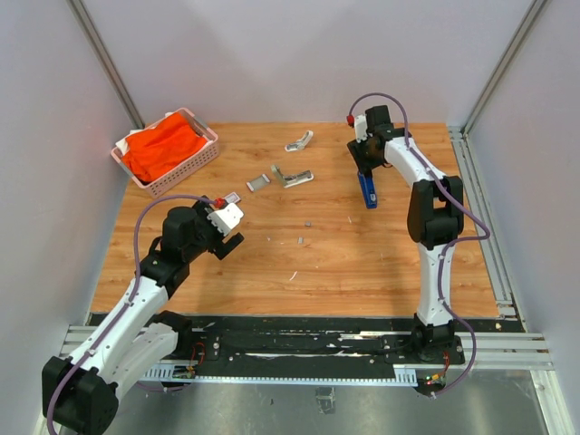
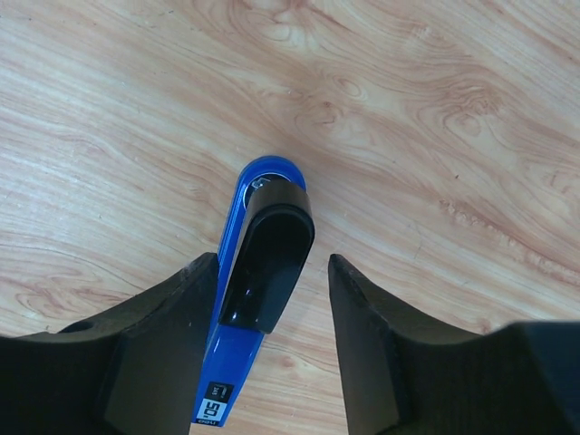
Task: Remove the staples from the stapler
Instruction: Pick up the stapler from the center of the board, then unload the staple at the center of the board.
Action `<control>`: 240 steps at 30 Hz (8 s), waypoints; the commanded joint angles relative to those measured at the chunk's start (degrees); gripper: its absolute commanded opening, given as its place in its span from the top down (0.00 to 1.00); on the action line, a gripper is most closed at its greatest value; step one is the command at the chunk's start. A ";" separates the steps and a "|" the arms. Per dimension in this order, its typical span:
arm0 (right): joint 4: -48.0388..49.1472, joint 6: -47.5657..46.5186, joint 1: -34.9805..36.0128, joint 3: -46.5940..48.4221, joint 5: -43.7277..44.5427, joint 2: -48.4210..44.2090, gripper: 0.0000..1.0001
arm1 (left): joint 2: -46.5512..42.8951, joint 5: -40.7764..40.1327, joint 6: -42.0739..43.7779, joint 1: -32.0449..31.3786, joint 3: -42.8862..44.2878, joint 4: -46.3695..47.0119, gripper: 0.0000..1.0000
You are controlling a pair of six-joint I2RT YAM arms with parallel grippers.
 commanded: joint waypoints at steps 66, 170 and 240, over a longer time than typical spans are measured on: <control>1.09 -9.76 0.14 -18.49 -24.06 -22.25 0.94 | 6.12 11.31 1.09 0.39 4.04 1.44 0.02; -0.90 -23.44 12.85 -25.53 -20.93 -28.21 1.00 | 21.53 13.73 -7.18 -6.16 22.14 1.07 0.02; -5.27 -23.75 18.96 -28.99 -27.37 -34.48 1.00 | 20.74 23.61 -7.10 13.05 16.03 7.05 0.02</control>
